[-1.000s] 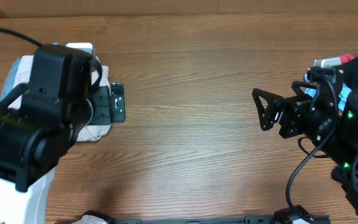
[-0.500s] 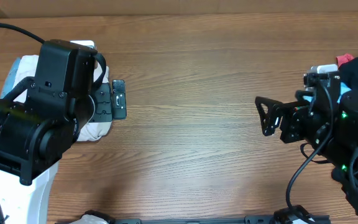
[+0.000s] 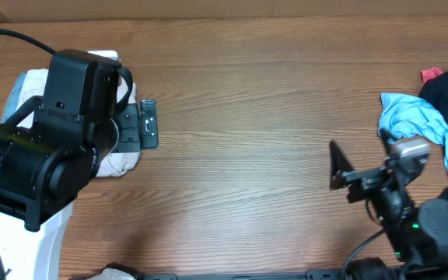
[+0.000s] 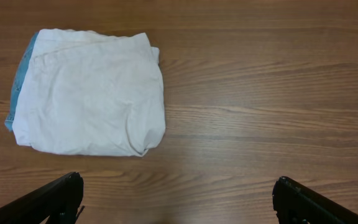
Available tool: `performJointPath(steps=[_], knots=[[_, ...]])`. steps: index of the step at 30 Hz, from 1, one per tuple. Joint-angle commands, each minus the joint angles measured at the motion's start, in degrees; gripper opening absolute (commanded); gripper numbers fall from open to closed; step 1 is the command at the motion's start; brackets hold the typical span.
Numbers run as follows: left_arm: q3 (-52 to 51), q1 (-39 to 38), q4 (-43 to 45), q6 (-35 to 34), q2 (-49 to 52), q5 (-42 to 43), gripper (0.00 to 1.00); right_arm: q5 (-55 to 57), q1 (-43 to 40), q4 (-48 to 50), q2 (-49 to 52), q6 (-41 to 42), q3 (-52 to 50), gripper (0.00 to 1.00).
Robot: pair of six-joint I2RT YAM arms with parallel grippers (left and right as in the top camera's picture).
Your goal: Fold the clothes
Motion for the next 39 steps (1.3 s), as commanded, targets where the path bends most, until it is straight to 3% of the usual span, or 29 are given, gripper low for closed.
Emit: performJointPath(steps=[1, 11, 25, 39], knots=[[0.04, -0.26, 0.11, -1.01, -0.39, -0.98, 1.0, -3.63, -1.18, 2.36, -6.38, -0.66, -8.79, 1.0], [0.04, -0.26, 0.11, -1.01, -0.39, -0.98, 1.0, -3.45, -3.98, 4.98, -22.12, -0.7, -23.63, 1.0], [0.04, -0.26, 0.11, -1.01, -0.37, -0.98, 1.0, -5.33, -4.17, 22.4, -22.05, -0.7, -36.26, 1.0], [0.04, -0.26, 0.11, -1.01, -0.37, -0.98, 1.0, -5.35, -4.17, 22.12, -22.03, -0.68, -36.17, 1.0]])
